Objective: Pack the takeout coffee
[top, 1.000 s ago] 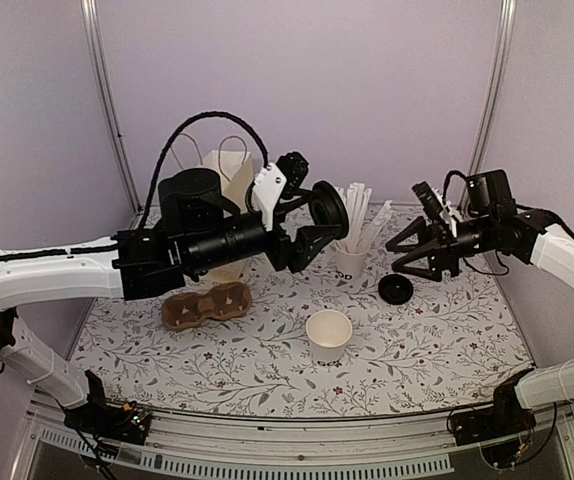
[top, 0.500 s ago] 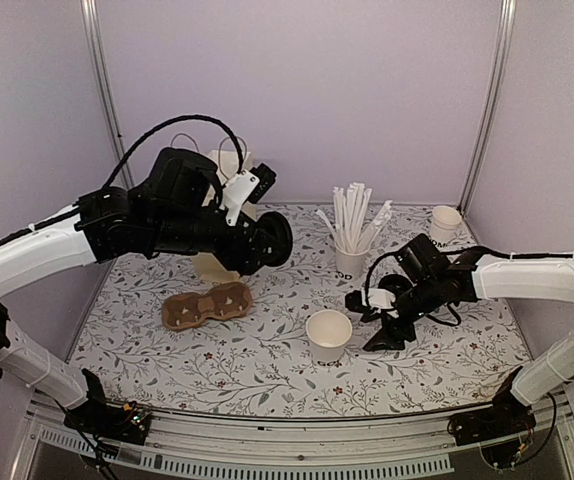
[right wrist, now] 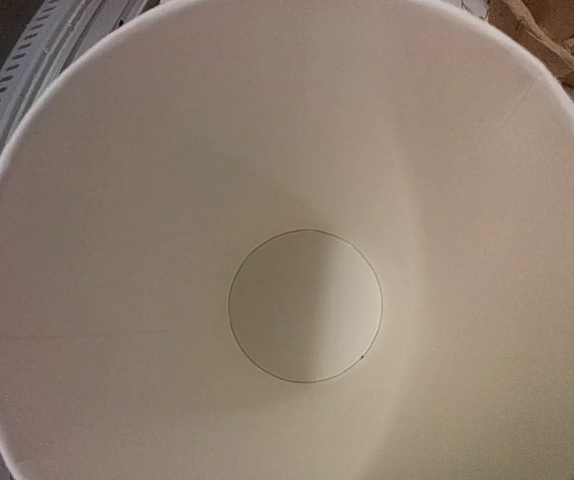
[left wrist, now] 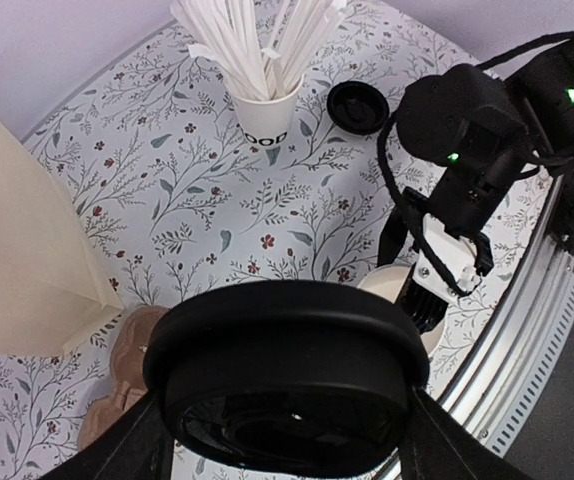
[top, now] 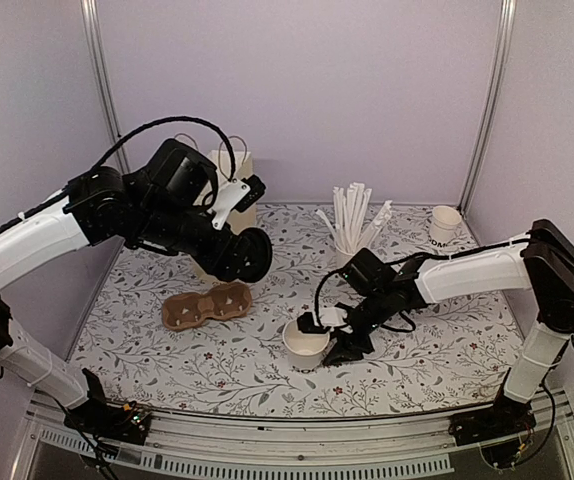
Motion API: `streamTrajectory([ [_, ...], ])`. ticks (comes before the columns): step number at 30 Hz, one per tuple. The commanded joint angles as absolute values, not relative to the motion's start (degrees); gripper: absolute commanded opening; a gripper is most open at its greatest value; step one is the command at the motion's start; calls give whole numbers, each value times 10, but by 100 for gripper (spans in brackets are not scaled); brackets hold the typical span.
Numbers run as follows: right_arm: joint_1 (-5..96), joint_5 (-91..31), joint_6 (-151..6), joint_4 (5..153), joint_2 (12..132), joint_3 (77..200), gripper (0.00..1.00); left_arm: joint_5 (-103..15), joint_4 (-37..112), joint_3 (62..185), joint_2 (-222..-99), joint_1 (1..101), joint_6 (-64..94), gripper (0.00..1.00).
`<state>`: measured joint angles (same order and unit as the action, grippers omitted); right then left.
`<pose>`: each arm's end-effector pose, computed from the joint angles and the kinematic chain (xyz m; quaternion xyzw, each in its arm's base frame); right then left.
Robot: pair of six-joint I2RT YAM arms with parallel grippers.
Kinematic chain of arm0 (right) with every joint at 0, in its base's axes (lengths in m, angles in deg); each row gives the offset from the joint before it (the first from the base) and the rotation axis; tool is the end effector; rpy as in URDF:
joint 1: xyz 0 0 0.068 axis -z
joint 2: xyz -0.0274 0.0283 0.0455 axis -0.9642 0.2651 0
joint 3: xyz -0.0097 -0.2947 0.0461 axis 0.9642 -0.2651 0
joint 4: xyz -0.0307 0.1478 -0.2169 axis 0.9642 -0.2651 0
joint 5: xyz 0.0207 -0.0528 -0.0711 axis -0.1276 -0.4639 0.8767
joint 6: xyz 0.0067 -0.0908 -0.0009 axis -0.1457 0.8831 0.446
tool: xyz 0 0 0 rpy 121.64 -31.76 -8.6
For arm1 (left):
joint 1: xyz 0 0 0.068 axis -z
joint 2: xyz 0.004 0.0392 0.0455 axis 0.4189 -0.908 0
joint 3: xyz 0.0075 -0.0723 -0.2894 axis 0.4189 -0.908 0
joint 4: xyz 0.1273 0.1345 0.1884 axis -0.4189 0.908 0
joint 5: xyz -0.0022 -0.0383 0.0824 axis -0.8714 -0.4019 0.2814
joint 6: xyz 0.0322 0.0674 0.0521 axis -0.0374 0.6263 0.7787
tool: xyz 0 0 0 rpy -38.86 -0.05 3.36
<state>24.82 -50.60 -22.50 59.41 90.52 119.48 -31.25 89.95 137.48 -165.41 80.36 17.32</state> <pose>0.2010 0.2984 0.1455 -0.7226 0.6070 0.2530 0.2128 0.1870 -0.2614 0.3771 0.3470 0.8528 -0.1783 0.3473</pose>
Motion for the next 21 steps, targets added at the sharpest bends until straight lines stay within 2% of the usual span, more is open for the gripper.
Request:
streamTrajectory([
  [1,224,-529,-234,596,939,1227,57,-352,945,1380,-1660,796,175,73],
  [5,223,-522,-248,593,938,1227,63,-402,962,1381,-1668,796,191,73],
  [10,233,-516,-233,565,856,1176,70,-451,1000,1406,-1720,798,189,73],
  [14,260,-526,-217,548,778,1130,71,-469,1017,1437,-1771,816,196,73],
  [21,293,-559,-223,547,731,1108,70,-458,1060,1534,-1867,844,211,73],
])
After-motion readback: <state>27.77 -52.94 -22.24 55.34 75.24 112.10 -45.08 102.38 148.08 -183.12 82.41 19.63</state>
